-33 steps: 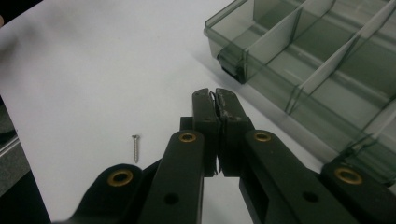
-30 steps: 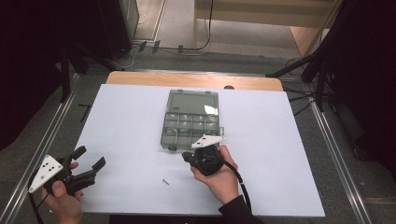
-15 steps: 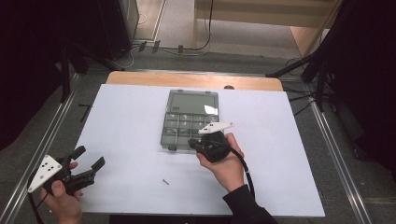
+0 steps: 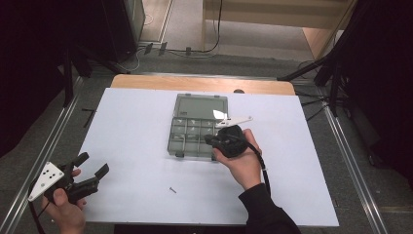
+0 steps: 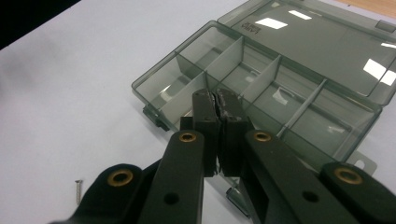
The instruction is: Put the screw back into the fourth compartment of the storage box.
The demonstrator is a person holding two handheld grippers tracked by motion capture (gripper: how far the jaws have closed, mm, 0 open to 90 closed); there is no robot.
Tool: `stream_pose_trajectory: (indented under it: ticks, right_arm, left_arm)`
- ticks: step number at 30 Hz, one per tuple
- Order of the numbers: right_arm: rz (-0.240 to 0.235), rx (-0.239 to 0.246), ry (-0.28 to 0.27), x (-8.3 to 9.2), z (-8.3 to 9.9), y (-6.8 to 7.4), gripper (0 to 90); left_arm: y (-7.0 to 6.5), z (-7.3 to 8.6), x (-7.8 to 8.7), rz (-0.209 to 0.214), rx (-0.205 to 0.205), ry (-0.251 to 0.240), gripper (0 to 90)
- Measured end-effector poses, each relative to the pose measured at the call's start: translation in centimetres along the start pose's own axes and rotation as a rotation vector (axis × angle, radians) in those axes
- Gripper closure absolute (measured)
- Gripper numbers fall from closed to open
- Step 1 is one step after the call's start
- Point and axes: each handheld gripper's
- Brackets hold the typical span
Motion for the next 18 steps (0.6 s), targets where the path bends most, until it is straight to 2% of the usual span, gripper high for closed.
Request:
stream_pose_trajectory:
  ticks: [7,15,18]
  right_arm:
    - [0.001,-0.016,-0.012,0.1,-0.5,-1.3,89.7]
    - [0.038,-0.027,-0.018,-0.1,-1.2,-3.1,89.7]
    - [0.049,-0.046,-0.017,-0.4,-1.3,-3.9,89.7]
  left_arm:
    - [0.0,0.0,0.0,0.0,-0.001,0.001,16.3]
    - [0.0,0.0,0.0,0.001,0.0,0.001,16.4]
    - [0.0,0.0,0.0,0.0,0.002,0.001,16.4]
Point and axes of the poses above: each handheld gripper's, and its own axes: x roughly backward along the jaws, z roughly out of its underside, y roughly to its left, and after that the axes turned 7 degrees about y, right-handed
